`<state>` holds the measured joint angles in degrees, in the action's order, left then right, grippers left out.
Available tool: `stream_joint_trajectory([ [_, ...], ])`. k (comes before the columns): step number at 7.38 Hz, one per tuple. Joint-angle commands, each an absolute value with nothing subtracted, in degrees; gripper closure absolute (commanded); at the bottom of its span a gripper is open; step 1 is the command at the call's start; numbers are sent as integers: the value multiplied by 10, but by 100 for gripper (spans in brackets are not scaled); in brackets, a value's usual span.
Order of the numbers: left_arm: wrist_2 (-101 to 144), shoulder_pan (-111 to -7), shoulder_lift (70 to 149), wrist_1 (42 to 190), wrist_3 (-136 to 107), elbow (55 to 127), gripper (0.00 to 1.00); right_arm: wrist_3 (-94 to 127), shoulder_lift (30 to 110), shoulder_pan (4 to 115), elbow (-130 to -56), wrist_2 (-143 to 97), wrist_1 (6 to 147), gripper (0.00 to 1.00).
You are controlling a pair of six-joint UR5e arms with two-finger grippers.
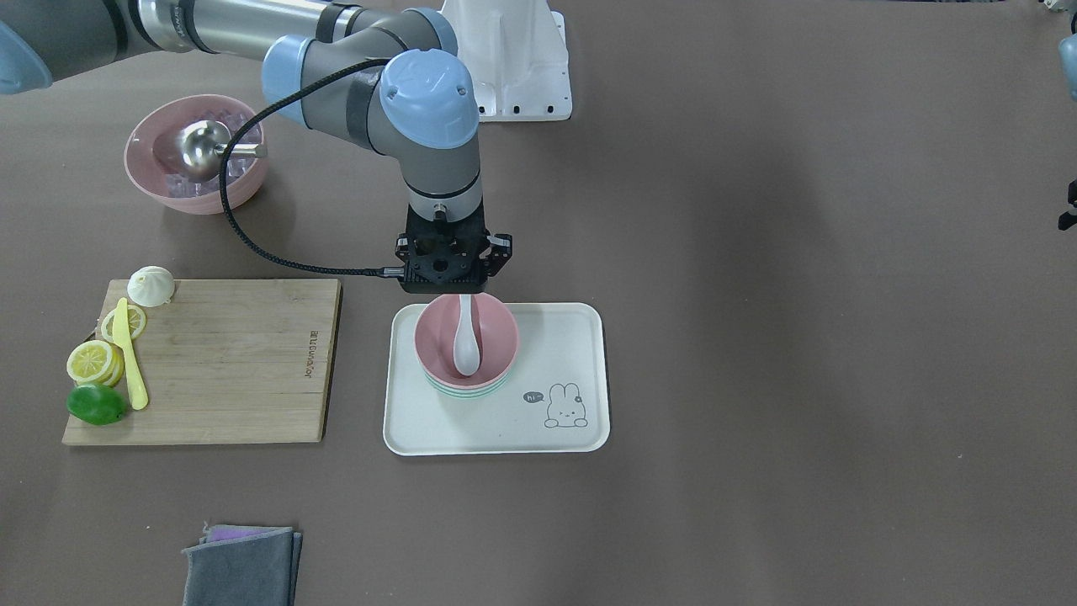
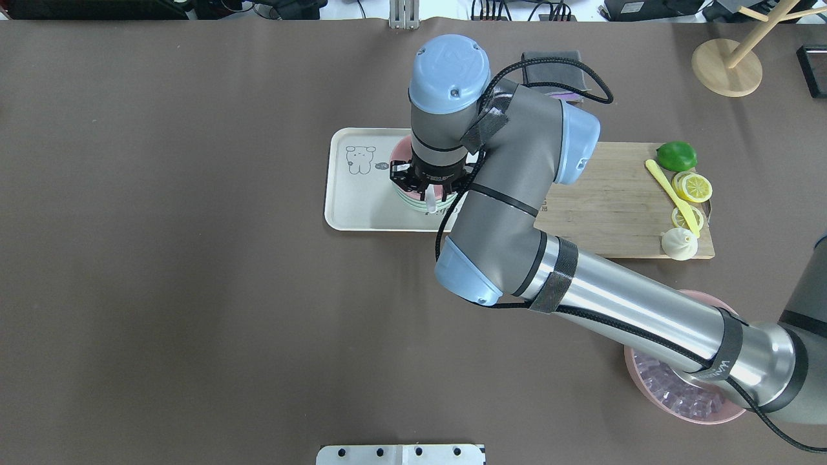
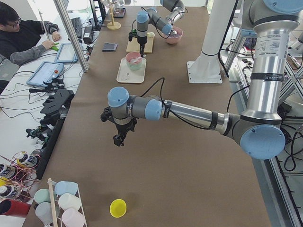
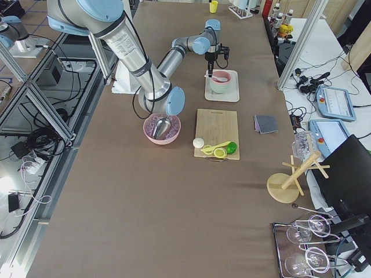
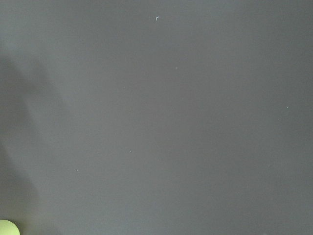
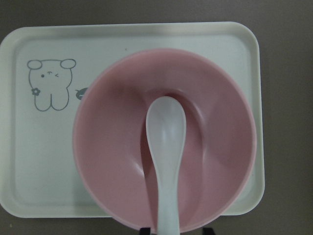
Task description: Stack pink bowl on green and place spoon
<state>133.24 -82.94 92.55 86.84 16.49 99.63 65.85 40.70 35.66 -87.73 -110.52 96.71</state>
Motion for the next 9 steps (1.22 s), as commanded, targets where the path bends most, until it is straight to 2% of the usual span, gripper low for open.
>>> stream_joint_trajectory([
  [1, 1332, -830, 925, 868, 163, 997, 2, 655, 408, 359, -875, -1093, 968, 1],
  [5, 1332, -848, 891, 868, 80, 996, 2, 579, 441, 426, -885, -1099, 968, 0],
  [8, 1332, -927, 838, 859, 79, 1021, 2, 479, 550, 513, -978, -1106, 968, 0],
  [9, 1331, -954, 816, 860, 82, 1020, 2, 434, 567, 551, -976, -1131, 970, 0],
])
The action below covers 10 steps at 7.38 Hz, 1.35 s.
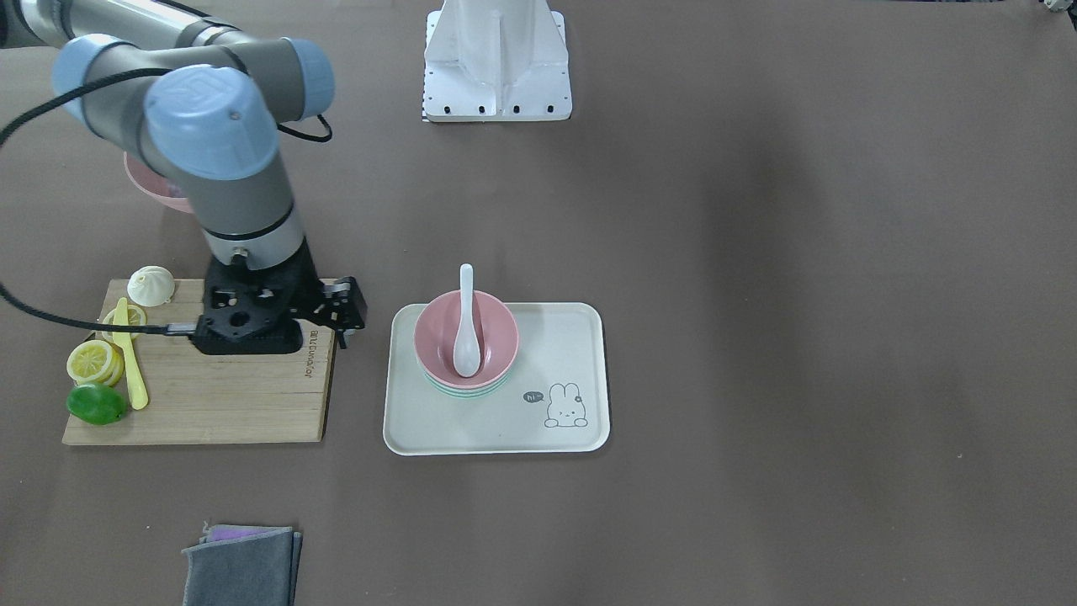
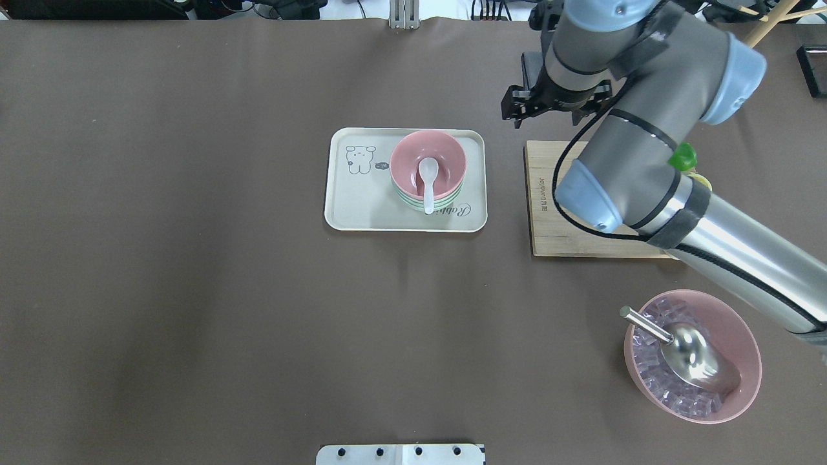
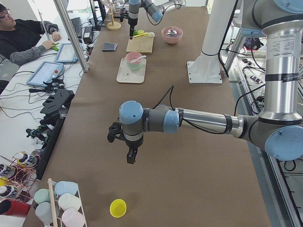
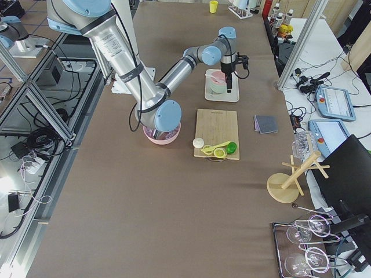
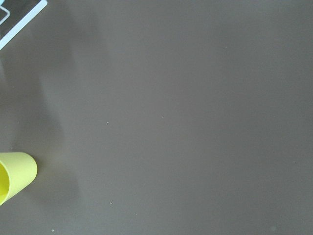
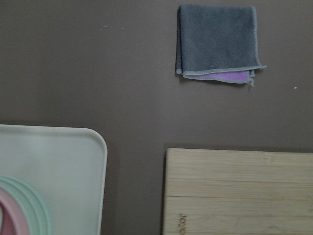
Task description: Stack pink bowl on green and place spoon
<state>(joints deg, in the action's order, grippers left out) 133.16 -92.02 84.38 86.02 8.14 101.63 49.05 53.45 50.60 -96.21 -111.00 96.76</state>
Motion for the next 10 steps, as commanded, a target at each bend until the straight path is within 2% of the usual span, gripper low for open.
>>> stream_joint_trajectory([
  [1, 1332, -954, 800, 866, 82, 1023, 2, 387, 591, 599, -974, -1180, 969, 0],
  [3, 1355, -957, 828, 860, 51, 1019, 2, 292, 657, 688, -973, -1268, 966, 0],
  [6, 1359, -958, 823, 868, 39, 1021, 2, 100, 790, 800, -974, -1318, 968, 0],
  [10, 1360, -957, 820, 874, 34, 1023, 2, 46, 936, 881, -997, -1316, 955, 0],
])
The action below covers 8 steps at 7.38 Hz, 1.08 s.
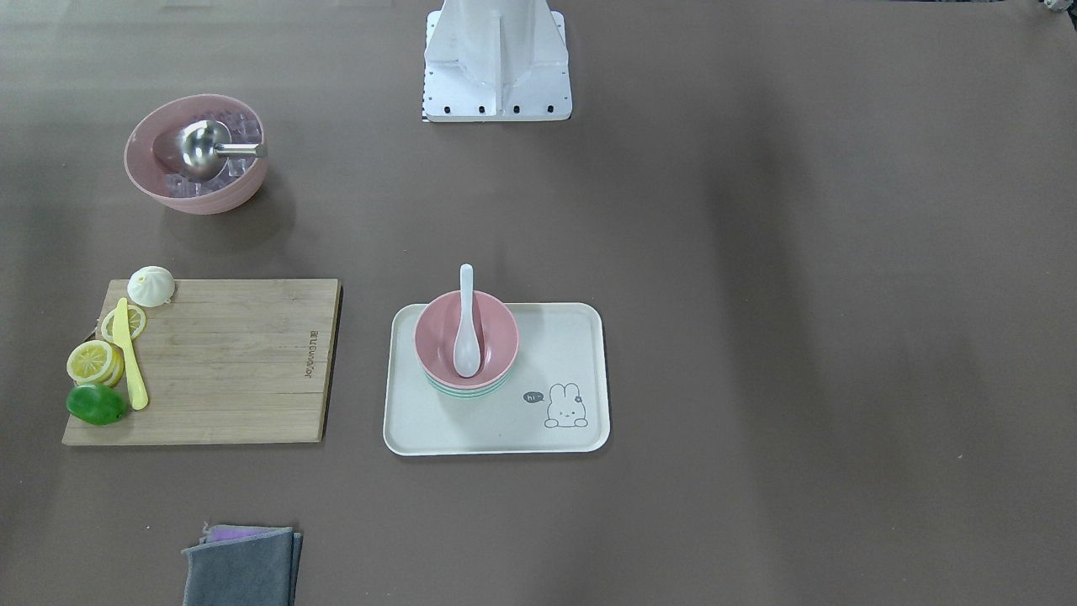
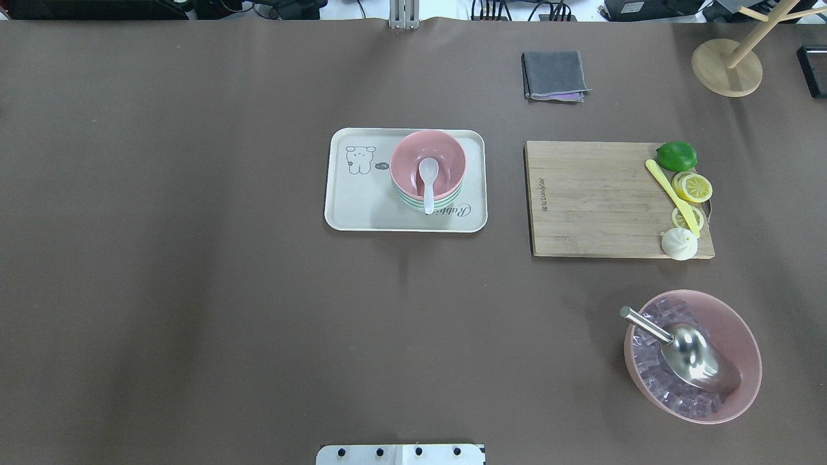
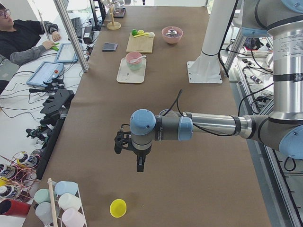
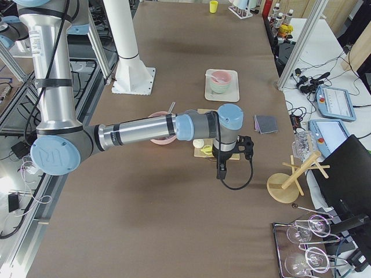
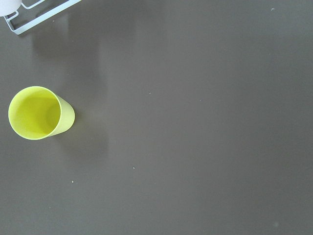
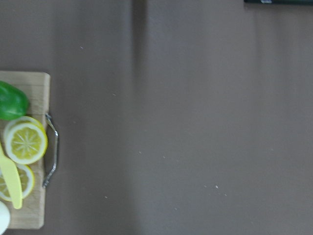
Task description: Stack pink bowl on green and place spoon
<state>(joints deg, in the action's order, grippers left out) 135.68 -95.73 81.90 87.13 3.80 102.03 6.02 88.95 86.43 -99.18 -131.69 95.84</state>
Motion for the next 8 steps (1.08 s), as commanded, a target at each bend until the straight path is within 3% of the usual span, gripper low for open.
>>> stream_joint_trajectory([
  [1, 1361, -957, 819, 876, 38, 1025, 2, 47, 957, 886, -1002, -1316, 944, 0],
  [8, 1359, -957, 812, 910, 40, 1026, 2, 50, 995, 885, -999, -1317, 908, 0],
])
